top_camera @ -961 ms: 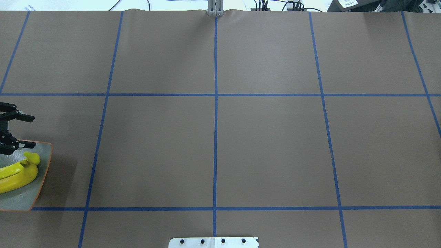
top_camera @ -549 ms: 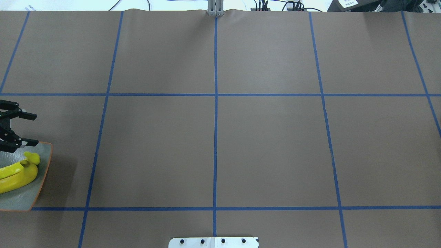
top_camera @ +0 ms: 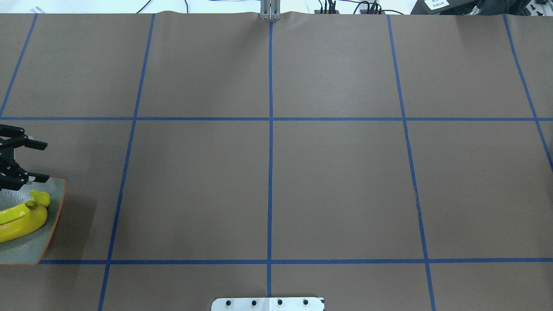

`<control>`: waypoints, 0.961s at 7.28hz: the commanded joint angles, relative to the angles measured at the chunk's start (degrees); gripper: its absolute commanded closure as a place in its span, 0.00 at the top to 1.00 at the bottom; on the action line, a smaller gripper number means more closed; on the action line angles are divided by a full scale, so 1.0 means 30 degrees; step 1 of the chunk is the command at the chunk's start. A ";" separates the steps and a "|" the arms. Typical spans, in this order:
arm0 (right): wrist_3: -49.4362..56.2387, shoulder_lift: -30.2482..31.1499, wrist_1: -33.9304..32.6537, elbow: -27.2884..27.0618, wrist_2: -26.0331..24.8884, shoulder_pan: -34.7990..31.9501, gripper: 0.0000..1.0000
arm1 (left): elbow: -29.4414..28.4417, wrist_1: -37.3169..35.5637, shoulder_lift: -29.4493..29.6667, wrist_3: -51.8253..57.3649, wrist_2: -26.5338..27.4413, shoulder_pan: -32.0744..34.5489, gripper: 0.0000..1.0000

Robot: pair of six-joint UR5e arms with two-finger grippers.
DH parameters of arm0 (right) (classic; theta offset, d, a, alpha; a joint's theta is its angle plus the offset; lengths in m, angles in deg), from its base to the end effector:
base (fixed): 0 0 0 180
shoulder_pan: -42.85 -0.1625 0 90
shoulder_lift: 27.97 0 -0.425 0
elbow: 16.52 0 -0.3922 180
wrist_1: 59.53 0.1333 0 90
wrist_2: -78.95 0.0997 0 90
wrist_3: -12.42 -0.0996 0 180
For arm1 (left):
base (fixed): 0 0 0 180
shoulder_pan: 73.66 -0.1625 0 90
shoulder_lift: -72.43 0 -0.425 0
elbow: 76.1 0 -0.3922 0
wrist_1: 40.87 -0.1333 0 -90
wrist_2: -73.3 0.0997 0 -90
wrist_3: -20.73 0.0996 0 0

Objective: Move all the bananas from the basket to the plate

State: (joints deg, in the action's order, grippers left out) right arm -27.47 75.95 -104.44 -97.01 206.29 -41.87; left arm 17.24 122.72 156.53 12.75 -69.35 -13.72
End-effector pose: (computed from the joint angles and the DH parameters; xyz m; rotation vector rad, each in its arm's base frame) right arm 0.0377 -0.3846 0.7678 0.0900 -0.7406 0.4530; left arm 0.1724 -0.4059 0.5281 0.8454 1.1531 0.8859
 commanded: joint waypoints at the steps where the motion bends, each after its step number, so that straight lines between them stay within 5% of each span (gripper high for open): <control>1: 0.0199 -0.0069 0.0029 -0.0210 -0.0028 -0.0003 0.00 | -0.0030 -0.0008 0.0002 -0.0005 0.0000 0.0000 1.00; 7: 0.0024 -0.1382 -0.1078 -0.2670 -0.0028 -0.0238 0.00 | -0.0149 -0.0009 0.0380 -0.2590 -0.0030 0.0000 1.00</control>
State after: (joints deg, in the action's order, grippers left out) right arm -27.11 73.69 -105.98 -103.70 206.18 -42.53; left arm 16.59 122.40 156.91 10.33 -69.46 -13.69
